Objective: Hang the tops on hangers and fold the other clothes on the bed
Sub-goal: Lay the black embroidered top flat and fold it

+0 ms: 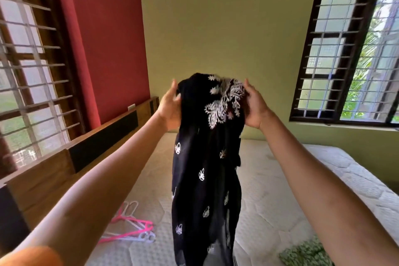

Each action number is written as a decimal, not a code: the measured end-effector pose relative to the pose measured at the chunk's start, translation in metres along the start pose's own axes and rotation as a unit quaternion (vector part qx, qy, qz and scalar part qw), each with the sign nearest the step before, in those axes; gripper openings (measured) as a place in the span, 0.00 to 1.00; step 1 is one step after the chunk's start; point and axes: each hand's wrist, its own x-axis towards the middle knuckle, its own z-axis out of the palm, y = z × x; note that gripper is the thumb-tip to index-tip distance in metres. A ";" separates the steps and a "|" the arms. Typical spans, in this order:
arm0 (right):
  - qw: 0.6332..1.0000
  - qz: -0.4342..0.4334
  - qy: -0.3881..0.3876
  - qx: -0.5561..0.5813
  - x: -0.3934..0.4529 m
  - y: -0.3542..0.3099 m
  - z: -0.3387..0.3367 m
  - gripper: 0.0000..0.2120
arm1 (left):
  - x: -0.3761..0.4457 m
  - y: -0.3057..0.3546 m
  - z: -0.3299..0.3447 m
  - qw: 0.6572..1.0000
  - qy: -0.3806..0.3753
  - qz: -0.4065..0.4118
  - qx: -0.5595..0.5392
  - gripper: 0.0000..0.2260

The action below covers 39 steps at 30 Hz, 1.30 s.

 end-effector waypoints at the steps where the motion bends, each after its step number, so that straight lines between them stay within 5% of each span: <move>1: 0.999 0.013 -0.010 -0.039 0.001 0.006 0.004 0.29 | 0.003 -0.006 -0.002 0.999 -0.011 -0.037 0.031 0.27; 4: 0.993 0.013 0.005 -0.120 -0.008 0.001 0.012 0.32 | 0.007 -0.014 -0.006 0.984 0.031 -0.094 0.147 0.11; 5: 0.995 -0.009 0.030 -0.093 -0.006 -0.001 0.007 0.36 | 0.010 -0.011 -0.012 0.987 0.059 -0.063 0.132 0.09; 7: 0.989 -0.117 0.075 0.058 -0.006 -0.004 -0.004 0.24 | 0.012 0.006 -0.020 0.995 0.080 0.042 0.045 0.11; 10: 0.936 -0.206 0.083 0.272 -0.006 0.007 -0.005 0.11 | 0.006 0.022 -0.003 0.997 0.030 0.063 -0.041 0.15; 13: 0.954 -0.177 0.154 0.188 -0.003 0.029 0.034 0.17 | 0.009 0.012 0.038 0.998 -0.043 0.021 0.047 0.10; 17: 0.974 -0.102 0.152 0.132 -0.011 0.010 0.044 0.20 | 0.024 0.026 0.031 0.980 0.134 0.067 0.129 0.14; 20: 0.940 -0.211 0.171 0.208 -0.012 -0.005 0.017 0.21 | 0.027 0.043 0.009 0.966 0.198 0.095 0.138 0.17; 24: 0.986 -0.003 0.145 0.087 -0.028 0.059 0.028 0.18 | 0.034 0.042 0.017 0.967 0.223 0.078 0.093 0.14; 26: 0.989 0.017 0.144 0.026 -0.024 0.073 0.021 0.20 | 0.038 0.035 0.019 0.967 0.198 0.063 0.146 0.12; 30: 0.992 0.000 0.118 0.046 -0.019 0.028 0.007 0.24 | 0.042 0.035 -0.016 0.868 0.276 0.088 0.404 0.14; 34: 0.985 0.083 0.042 -0.145 -0.018 -0.007 -0.017 0.18 | 0.036 0.043 -0.051 0.809 0.326 0.011 0.489 0.15; 36: 0.989 0.055 0.042 -0.134 -0.016 -0.018 -0.022 0.17 | 0.035 0.047 -0.057 0.831 0.339 0.007 0.440 0.16; 39: 0.996 -0.017 0.081 0.036 -0.009 -0.014 -0.023 0.27 | 0.033 0.051 -0.060 0.906 0.386 0.068 0.162 0.15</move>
